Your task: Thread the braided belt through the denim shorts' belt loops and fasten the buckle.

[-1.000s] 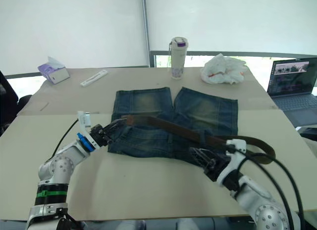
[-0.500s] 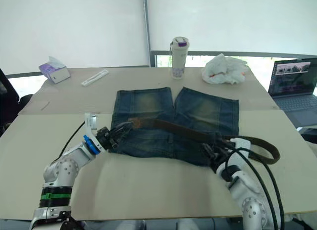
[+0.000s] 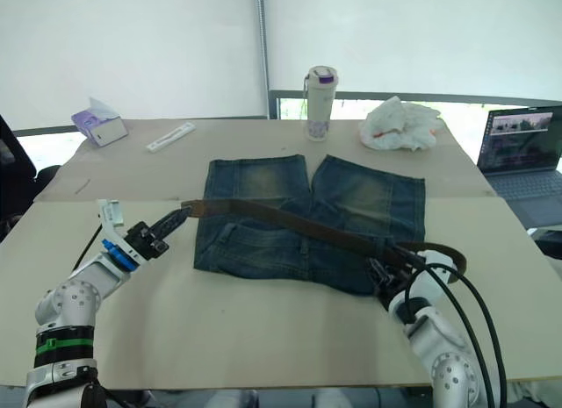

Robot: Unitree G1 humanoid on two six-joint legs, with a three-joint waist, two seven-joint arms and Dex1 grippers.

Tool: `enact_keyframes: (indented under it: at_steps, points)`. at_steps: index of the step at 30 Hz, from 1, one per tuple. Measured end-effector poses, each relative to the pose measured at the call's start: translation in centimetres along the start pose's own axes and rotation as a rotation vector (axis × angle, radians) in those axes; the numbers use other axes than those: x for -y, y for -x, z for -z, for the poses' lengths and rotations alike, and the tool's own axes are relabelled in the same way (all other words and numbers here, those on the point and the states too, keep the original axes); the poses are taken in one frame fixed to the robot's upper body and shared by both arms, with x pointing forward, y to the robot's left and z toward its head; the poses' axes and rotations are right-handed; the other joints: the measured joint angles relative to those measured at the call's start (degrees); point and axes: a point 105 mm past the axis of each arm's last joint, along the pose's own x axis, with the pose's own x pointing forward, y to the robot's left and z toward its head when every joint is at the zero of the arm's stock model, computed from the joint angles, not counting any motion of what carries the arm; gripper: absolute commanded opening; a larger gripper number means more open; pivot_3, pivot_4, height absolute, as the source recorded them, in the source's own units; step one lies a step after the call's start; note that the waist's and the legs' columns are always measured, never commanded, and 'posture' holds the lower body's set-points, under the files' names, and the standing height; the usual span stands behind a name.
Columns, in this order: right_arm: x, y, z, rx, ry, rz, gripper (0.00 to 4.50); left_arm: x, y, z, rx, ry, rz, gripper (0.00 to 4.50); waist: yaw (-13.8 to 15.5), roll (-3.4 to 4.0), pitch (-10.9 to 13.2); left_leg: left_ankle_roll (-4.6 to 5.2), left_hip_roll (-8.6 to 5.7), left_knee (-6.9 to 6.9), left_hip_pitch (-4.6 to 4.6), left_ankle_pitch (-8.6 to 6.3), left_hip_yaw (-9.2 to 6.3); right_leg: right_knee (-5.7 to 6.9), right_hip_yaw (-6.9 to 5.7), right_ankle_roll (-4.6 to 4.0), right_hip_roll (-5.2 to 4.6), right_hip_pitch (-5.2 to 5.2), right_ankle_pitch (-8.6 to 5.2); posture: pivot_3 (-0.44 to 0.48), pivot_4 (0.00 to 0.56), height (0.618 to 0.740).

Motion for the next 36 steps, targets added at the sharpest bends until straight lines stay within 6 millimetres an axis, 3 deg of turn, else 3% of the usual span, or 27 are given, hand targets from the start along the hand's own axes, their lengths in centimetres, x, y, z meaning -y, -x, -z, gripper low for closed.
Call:
enact_keyframes:
  at_steps: [4, 6, 11, 16, 26, 29, 36]
  points:
    - [-6.7, 1.8, -0.8, 0.017, 0.002, -0.421, 3.12, 4.2, -1.8, 1.6, -0.069, 0.114, 0.206, 0.0, -0.14, 0.03, 0.04, 0.0, 0.06, -0.01, -0.07, 0.0, -0.06, 0.0, -0.04, -0.01, 0.03, -0.01, 0.0, 0.0, 0.15, 0.74]
    - [-8.6, 2.6, -1.1, 0.029, -0.012, -0.533, 3.12, 6.4, -2.5, 2.3, -0.095, 0.172, 0.308, 0.0, -0.16, -0.01, 0.04, 0.0, 0.08, 0.0, -0.01, 0.0, -0.06, 0.01, -0.03, 0.01, 0.02, 0.03, 0.0, 0.0, 0.15, 0.74]
    - [-9.8, 3.5, -0.9, 0.026, -0.098, -0.631, 3.12, 10.3, -3.8, 2.8, -0.136, 0.242, 0.476, 0.0, -0.14, -0.02, 0.06, 0.0, 0.07, 0.0, -0.02, 0.0, -0.06, 0.0, -0.02, 0.03, 0.03, 0.0, -0.01, 0.0, 0.15, 0.74]
    - [-11.1, 3.7, -0.8, 0.012, -0.174, -0.691, 4.48, 11.5, -5.1, 4.6, -0.167, 0.287, 0.508, 0.0, -0.19, -0.02, 0.06, 0.0, 0.05, -0.01, -0.03, 0.0, -0.05, 0.0, 0.0, 0.02, 0.08, -0.02, -0.01, 0.0, 0.15, 0.74]
    - [-11.5, 2.2, -2.7, 0.119, -0.279, -0.644, 4.48, 11.4, -5.1, 6.0, -0.21, 0.302, 0.495, 0.0, 0.04, 0.0, 0.07, 0.0, 0.03, -0.01, -0.09, 0.0, -0.05, -0.06, 0.0, 0.02, 0.06, -0.05, -0.01, 0.0, 0.15, 0.74]
    - [-11.7, 2.2, -2.8, 0.12, -0.281, -0.658, 3.64, 11.3, -5.2, 6.3, -0.217, 0.303, 0.492, 0.0, 0.13, 0.0, 0.07, 0.0, 0.02, -0.01, -0.1, 0.0, -0.05, -0.07, 0.0, 0.01, 0.06, -0.04, -0.01, 0.0, 0.15, 0.74]
    - [-11.8, 2.6, -2.6, 0.096, -0.276, -0.672, 1.2, 10.8, -5.4, 6.4, -0.207, 0.279, 0.47, 0.0, 0.12, 0.0, 0.07, 0.0, 0.03, -0.01, -0.1, 0.0, -0.05, -0.07, 0.0, 0.03, 0.07, -0.05, -0.02, 0.0, 0.15, 0.74]
